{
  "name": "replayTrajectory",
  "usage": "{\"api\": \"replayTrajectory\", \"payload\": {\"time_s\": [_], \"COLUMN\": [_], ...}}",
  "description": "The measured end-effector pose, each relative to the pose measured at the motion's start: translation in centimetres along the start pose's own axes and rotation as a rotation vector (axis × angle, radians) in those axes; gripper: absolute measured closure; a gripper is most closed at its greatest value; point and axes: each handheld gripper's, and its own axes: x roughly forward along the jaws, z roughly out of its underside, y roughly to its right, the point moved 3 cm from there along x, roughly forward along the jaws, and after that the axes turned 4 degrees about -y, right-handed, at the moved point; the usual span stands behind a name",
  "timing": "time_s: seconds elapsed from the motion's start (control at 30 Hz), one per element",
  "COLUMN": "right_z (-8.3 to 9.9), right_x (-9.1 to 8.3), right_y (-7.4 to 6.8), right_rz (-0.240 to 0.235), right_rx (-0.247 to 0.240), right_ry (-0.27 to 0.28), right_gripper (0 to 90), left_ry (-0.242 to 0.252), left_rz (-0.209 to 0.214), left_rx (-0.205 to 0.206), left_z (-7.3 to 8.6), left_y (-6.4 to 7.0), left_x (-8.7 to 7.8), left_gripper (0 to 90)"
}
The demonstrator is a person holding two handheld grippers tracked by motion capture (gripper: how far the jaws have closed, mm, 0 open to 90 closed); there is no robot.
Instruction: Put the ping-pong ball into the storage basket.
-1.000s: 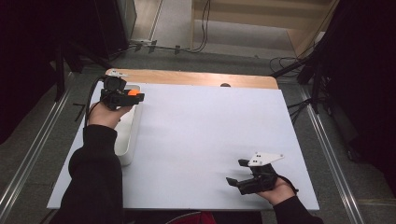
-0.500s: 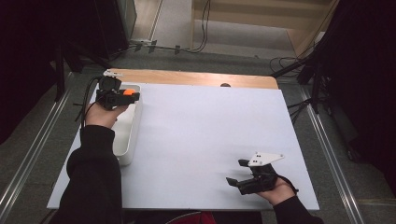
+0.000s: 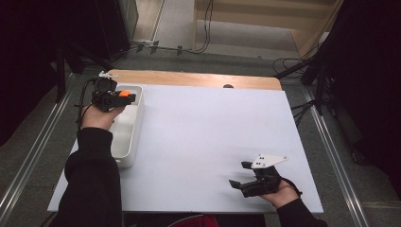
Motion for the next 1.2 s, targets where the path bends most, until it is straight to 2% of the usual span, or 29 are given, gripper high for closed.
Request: {"api": "replayTrajectory", "payload": {"time_s": [0.87, 1.1, 1.2], "right_z": [0.0, 0.0, 0.0], "right_x": [0.1, 0.0, 0.0], "right_y": [0.0, 0.0, 0.0], "right_rz": [0.002, 0.003, 0.002], "right_rx": [-0.001, 0.000, 0.000], "right_ry": [-0.002, -0.001, -0.002], "right_gripper": [14.8, 14.8, 14.8], "left_ry": [-0.081, -0.081, -0.064], "left_rz": [-0.014, -0.016, -0.010], "left_rx": [-0.044, -0.053, -0.061], "left_z": [1.6, 1.7, 1.6], "left_y": [-1.1, -1.3, -1.3], "left_x": [2.8, 2.8, 2.6], "left_gripper": [50.1, 50.0, 44.9]}}
